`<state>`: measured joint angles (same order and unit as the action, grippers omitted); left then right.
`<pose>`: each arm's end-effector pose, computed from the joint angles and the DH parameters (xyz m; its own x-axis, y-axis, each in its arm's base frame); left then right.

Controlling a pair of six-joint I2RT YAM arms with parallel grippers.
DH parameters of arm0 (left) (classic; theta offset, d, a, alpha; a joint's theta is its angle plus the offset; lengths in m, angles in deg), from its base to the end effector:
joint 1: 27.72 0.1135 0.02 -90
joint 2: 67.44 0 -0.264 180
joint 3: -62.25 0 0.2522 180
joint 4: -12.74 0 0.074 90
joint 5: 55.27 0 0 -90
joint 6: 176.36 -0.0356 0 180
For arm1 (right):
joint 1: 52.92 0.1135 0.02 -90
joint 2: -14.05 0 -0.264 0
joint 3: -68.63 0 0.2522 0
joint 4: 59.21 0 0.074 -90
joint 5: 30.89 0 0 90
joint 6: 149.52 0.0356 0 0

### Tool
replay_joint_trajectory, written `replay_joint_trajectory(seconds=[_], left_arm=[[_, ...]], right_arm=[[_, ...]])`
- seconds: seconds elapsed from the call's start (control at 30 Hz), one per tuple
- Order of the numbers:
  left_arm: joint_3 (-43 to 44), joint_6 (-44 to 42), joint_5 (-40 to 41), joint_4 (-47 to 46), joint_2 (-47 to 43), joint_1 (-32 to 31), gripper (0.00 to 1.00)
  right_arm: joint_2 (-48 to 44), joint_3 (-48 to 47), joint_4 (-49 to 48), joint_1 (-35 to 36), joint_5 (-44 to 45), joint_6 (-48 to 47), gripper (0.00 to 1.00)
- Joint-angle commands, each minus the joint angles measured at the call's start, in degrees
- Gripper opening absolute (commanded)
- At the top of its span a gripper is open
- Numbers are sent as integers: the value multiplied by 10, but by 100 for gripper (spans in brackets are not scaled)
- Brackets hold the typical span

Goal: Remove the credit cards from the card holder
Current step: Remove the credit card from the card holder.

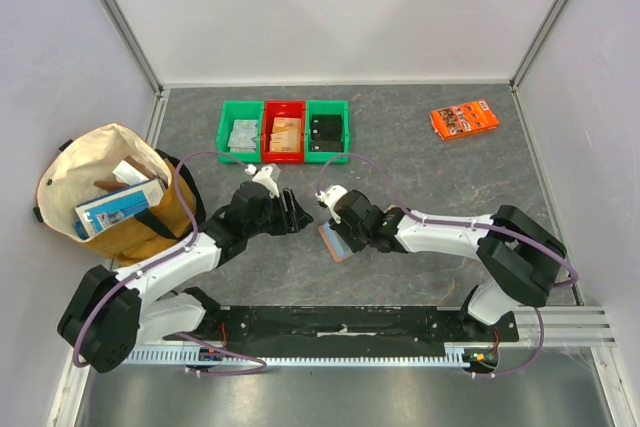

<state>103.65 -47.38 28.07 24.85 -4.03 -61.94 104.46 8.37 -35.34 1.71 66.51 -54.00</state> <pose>0.1847 -0.1306 0.1937 -0.7619 -0.2375 -0.6026 0.2042 0.7949 -0.5713 0.1798 0.2454 0.1624 -0.5398 -0.5957 -0.5948 -0.7162 0.6963 -0.0472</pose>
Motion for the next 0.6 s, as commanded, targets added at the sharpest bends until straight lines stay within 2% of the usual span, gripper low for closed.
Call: replay_joint_trajectory(seconds=[0.0, 0.07, 0.1, 0.13, 0.33, 0.57], left_arm=[[29, 20, -20, -39, 20, -14, 63], [35, 21, -24, -43, 31, -19, 63], [36, 23, -27, -45, 38, -22, 63], [39, 27, -30, -48, 44, -24, 63], [41, 52, -46, -78, 83, -36, 63], [54, 74, -68, -109, 136, -41, 63]], right_arm=[[19, -12, 6, 2, 18, 9, 23], [21, -13, 6, 1, 23, 16, 15], [24, -14, 7, 0, 22, 22, 6], [27, -15, 5, -1, 18, 27, 2], [25, -2, -10, -41, -21, 70, 0], [-9, 49, -97, -125, -166, 125, 0]])
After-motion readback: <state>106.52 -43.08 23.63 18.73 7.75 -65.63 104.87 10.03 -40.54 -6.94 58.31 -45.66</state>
